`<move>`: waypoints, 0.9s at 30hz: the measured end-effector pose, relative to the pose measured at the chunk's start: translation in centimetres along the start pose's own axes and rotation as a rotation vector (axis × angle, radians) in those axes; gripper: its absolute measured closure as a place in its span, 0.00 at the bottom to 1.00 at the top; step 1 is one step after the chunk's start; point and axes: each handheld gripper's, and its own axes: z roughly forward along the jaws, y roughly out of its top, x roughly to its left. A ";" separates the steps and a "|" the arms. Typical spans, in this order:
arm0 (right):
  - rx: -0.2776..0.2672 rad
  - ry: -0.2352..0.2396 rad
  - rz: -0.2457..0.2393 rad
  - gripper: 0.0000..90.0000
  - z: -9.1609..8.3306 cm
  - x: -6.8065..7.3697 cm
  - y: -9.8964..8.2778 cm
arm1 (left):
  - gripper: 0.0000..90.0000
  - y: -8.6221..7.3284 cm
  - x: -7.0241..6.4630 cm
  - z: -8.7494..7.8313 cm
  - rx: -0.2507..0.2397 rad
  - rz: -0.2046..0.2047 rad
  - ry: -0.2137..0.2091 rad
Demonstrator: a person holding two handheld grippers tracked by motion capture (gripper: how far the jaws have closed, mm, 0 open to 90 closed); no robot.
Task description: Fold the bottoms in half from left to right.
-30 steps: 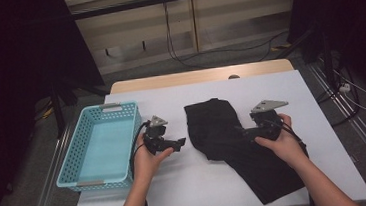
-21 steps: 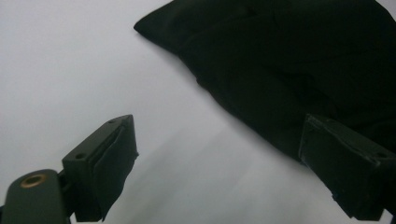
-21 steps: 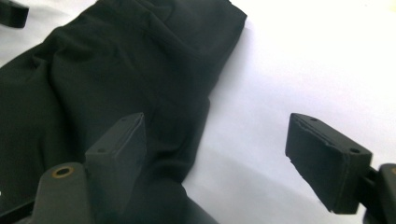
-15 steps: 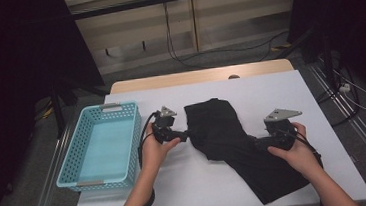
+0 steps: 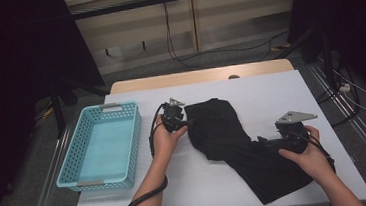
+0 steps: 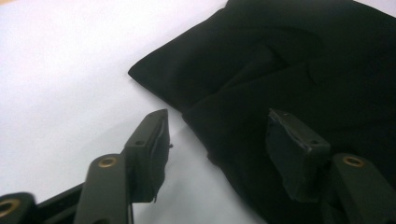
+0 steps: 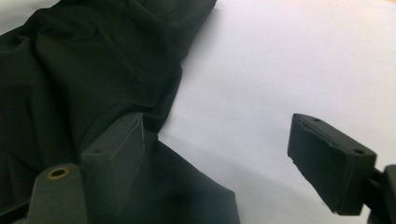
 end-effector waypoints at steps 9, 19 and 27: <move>-0.007 0.015 -0.013 0.21 0.1 0.4 0.2 | 0.84 0.1 0.1 0.5 0.039 -0.033 -0.034; -0.006 -0.004 -0.012 0.21 -0.2 -0.4 0.2 | 0.95 -1.4 3.5 -2.5 0.007 -0.167 0.050; 0.019 0.012 0.002 0.29 -0.6 -0.7 -0.4 | 0.94 -2.4 5.3 -4.3 -0.014 -0.164 0.129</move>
